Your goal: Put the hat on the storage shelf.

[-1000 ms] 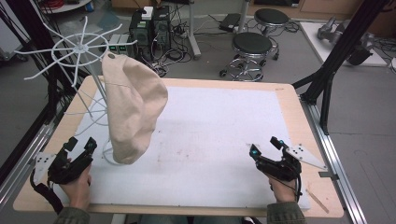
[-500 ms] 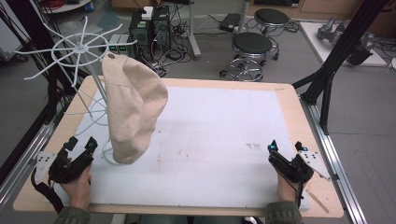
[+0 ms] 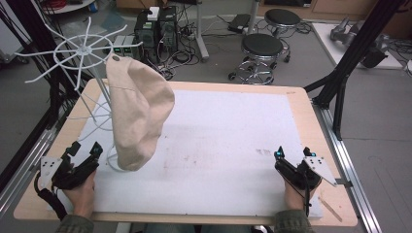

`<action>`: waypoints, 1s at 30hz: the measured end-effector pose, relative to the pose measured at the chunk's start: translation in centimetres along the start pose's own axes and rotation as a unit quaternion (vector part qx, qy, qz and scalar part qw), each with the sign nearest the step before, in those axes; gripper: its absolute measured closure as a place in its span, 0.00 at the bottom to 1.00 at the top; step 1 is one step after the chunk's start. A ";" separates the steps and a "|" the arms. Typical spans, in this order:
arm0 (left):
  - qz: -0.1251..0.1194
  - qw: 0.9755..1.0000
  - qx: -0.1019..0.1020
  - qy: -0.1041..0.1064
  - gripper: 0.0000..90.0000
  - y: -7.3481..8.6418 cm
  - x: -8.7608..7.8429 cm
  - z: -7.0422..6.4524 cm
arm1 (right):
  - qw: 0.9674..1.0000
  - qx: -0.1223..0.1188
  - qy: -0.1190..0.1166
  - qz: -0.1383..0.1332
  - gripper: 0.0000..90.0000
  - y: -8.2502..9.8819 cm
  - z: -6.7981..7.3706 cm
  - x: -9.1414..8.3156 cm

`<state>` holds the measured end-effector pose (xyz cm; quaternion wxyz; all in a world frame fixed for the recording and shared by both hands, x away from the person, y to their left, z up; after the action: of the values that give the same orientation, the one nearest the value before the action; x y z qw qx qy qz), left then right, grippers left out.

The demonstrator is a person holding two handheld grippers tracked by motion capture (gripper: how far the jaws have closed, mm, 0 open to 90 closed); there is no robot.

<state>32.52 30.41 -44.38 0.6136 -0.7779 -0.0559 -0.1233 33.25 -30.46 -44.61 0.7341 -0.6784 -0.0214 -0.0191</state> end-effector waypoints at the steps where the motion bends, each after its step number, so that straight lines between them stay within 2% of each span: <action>1: 0.001 1.000 0.000 -0.001 0.27 0.0 0.0 0.0 | 1.000 0.003 -0.001 0.001 0.13 0.0 0.0 -0.1; 8: 0.003 1.000 0.001 0.001 0.27 0.1 0.0 -0.1 | 1.000 0.015 -0.004 0.003 0.13 0.1 0.0 -0.1; 30: 0.006 1.000 -0.004 0.007 0.27 0.2 0.0 -0.3 | 1.000 0.020 -0.011 0.011 0.13 0.4 -0.1 -0.2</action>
<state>32.55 30.11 -44.53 0.6116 -0.7798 -0.0463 -0.1256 33.12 -30.55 -45.02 0.7473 -0.6642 -0.0224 -0.0028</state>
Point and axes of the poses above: each handheld gripper's, and its own axes: x roughly forward along the jaws, y roughly out of its underside, z roughly to its left, the point moved 8 cm from there along x, roughly forward along the jaws, and after that the axes turned 14 degrees about -z, right-handed, at the moved point
